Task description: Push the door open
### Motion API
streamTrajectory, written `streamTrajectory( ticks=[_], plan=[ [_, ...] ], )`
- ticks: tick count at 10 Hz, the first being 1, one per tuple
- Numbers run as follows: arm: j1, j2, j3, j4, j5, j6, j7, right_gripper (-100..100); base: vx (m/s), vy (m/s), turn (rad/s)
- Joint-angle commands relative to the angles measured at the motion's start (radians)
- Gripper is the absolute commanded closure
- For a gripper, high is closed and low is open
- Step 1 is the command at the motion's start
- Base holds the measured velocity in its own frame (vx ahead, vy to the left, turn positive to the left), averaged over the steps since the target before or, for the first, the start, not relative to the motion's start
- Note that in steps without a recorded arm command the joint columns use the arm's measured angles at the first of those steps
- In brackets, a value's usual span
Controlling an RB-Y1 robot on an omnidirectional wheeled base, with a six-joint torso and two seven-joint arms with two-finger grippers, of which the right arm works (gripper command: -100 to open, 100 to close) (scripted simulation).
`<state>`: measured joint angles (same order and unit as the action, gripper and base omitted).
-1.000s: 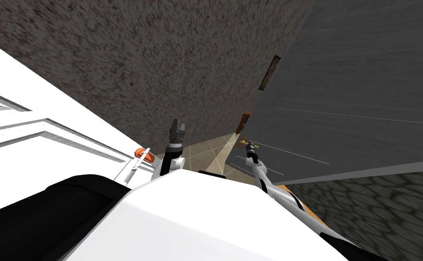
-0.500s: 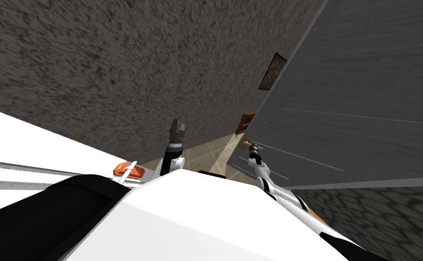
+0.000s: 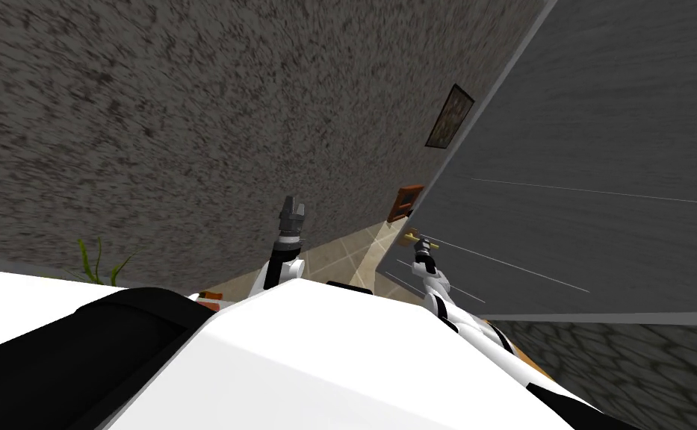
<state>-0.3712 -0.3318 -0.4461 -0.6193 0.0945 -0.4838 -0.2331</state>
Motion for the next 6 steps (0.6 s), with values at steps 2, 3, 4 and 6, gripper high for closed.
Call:
streamTrajectory(
  ticks=[2,3,4,6],
  plan=[
    [0.002,-0.007,-0.019,0.002,-0.007,-0.002,0.009,100,0.151,0.063,-0.051],
    [0.004,-0.006,-0.014,0.008,-0.005,-0.003,0.008,100,0.059,0.028,-0.038],
    [0.008,-0.013,-0.034,0.008,-0.011,-0.003,0.014,100,0.144,0.015,-0.057],
    [0.011,-0.016,-0.048,0.009,-0.014,-0.003,0.02,100,0.196,0.029,-0.051]
  ],
)
